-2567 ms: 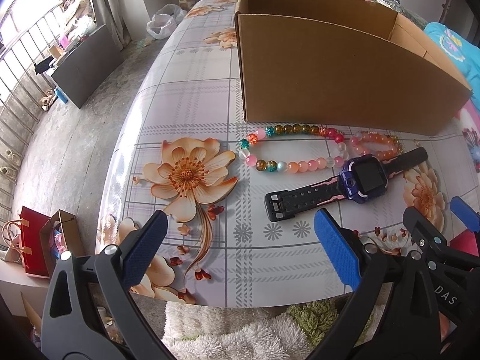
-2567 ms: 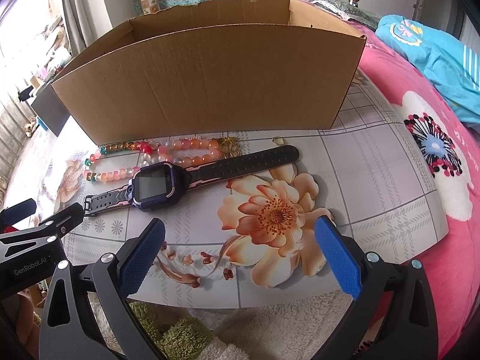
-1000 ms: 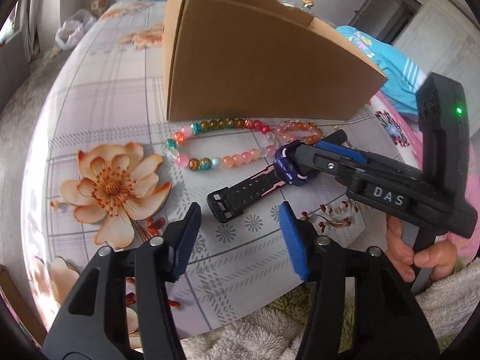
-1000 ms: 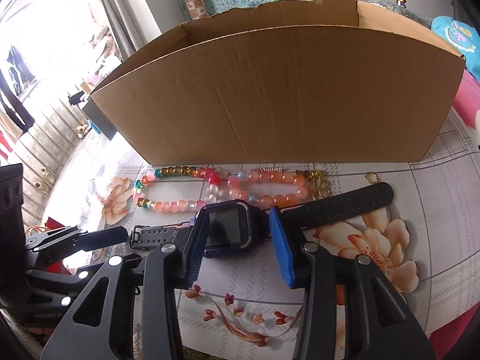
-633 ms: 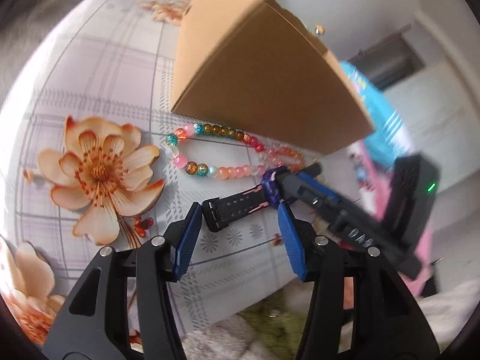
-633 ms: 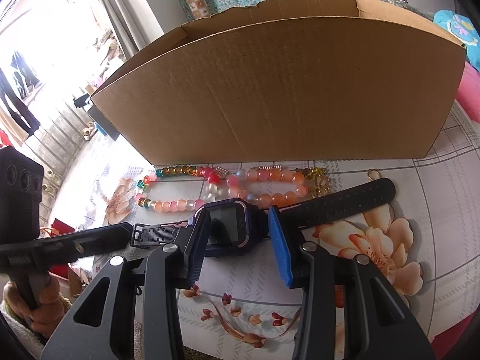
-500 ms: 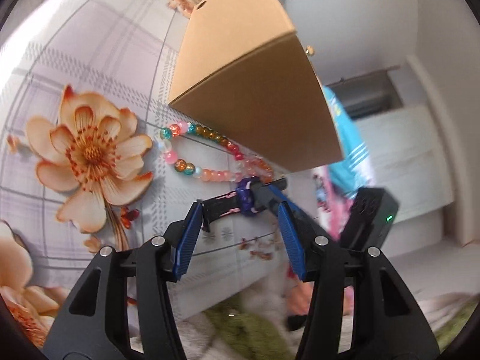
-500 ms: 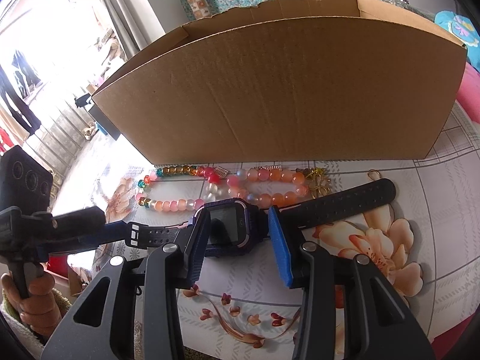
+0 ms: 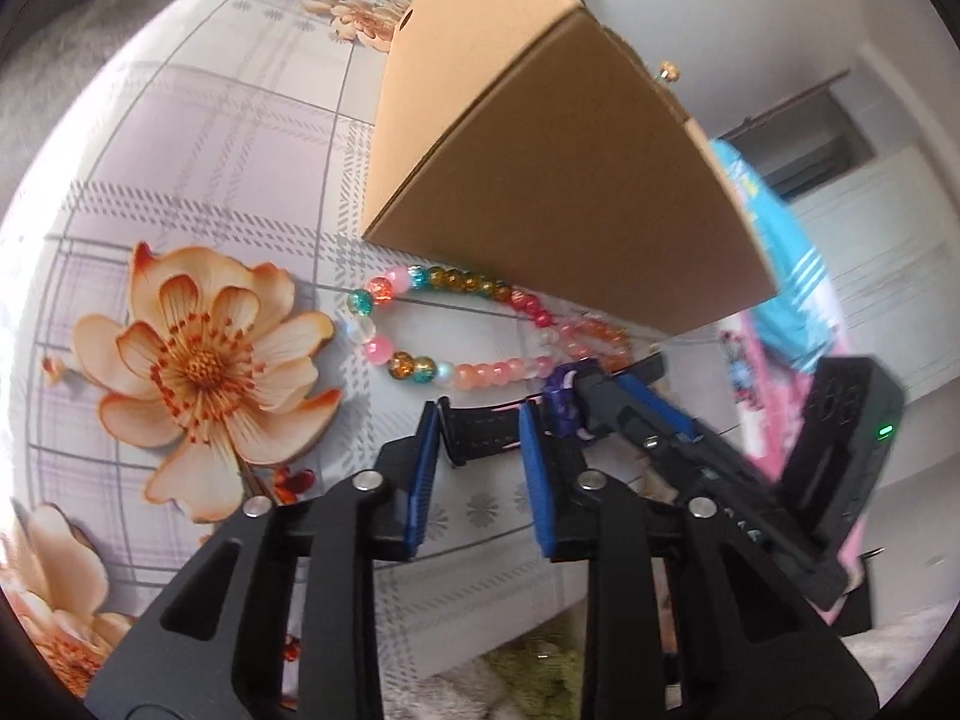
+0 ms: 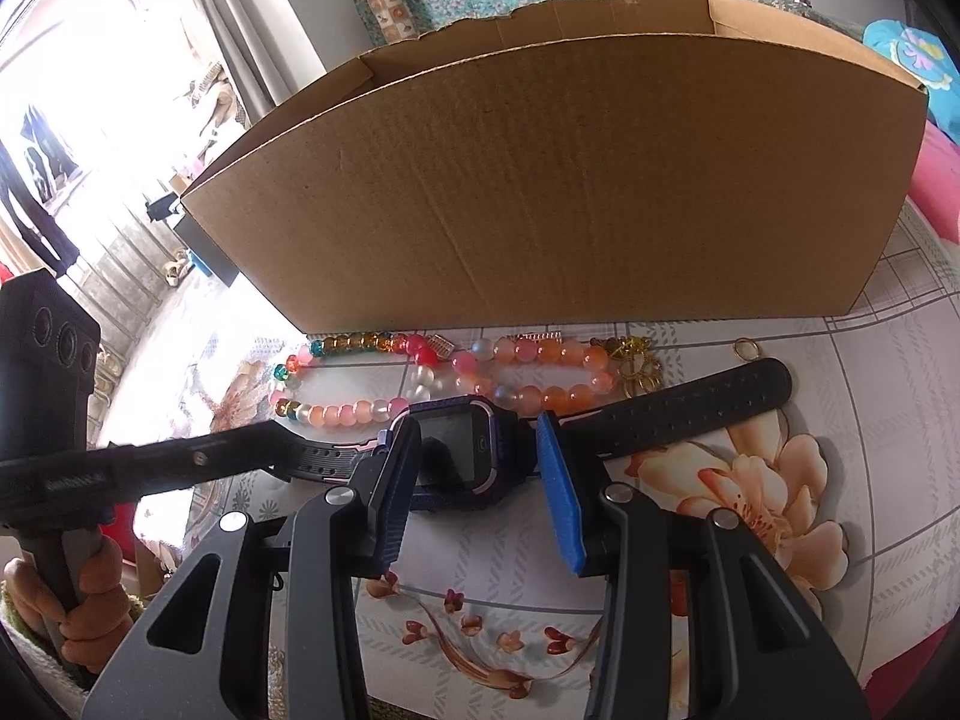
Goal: Organize jewelry
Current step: 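Grasp the black watch strap with the left tool while the right tool grasps the watch band, then lift the black watch with both tools toward the cardboard box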
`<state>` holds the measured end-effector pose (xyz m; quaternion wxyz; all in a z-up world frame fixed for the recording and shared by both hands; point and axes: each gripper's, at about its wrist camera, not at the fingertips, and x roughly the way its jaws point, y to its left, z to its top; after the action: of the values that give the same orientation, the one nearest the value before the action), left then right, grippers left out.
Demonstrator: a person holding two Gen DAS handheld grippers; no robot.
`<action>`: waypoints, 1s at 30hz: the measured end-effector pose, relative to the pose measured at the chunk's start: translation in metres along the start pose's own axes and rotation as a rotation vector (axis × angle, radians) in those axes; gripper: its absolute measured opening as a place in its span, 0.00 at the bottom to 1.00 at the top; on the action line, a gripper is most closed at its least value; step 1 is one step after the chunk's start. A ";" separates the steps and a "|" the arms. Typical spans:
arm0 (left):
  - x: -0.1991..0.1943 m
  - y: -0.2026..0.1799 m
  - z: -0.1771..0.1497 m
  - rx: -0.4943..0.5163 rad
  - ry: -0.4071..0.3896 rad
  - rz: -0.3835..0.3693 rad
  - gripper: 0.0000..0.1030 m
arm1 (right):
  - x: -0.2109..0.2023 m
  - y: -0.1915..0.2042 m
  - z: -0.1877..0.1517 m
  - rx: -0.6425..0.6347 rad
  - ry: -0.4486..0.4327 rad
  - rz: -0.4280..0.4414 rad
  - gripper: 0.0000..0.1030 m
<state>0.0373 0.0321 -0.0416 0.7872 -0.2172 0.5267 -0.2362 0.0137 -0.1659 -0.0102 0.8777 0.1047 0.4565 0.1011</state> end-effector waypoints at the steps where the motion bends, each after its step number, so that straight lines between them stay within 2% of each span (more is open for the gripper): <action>1: 0.002 -0.005 0.001 0.030 0.003 0.041 0.16 | 0.000 0.000 0.000 0.000 -0.002 -0.001 0.38; 4: 0.012 -0.021 0.000 0.110 0.013 0.148 0.08 | 0.000 0.001 0.000 -0.001 -0.006 0.000 0.38; 6: 0.019 -0.032 -0.003 0.159 0.015 0.205 0.08 | -0.001 0.000 0.000 0.000 -0.008 0.005 0.38; 12: 0.040 -0.062 -0.005 0.235 0.010 0.310 0.08 | -0.007 -0.009 0.001 0.022 -0.013 0.050 0.39; 14: 0.037 -0.064 -0.002 0.243 0.010 0.322 0.08 | -0.013 -0.017 -0.001 0.036 -0.020 0.061 0.40; 17: 0.033 -0.065 -0.002 0.257 0.012 0.333 0.09 | -0.028 -0.039 -0.004 0.083 -0.045 0.060 0.47; 21: 0.038 -0.068 0.003 0.261 0.018 0.336 0.09 | -0.046 -0.076 -0.009 0.159 -0.080 -0.005 0.49; 22: 0.030 -0.062 -0.001 0.262 0.017 0.333 0.09 | -0.048 -0.081 -0.008 0.166 -0.083 -0.019 0.50; 26: 0.031 -0.061 0.001 0.271 0.013 0.329 0.10 | -0.045 -0.095 0.005 0.169 -0.086 -0.066 0.51; 30: 0.029 -0.058 -0.001 0.284 0.008 0.325 0.10 | -0.029 -0.104 0.015 0.177 -0.045 -0.046 0.58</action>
<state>0.0376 -0.0318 -0.0291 0.8356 -0.0155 0.5192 -0.1790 0.0185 -0.2744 -0.0079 0.8771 0.1736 0.4462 0.0377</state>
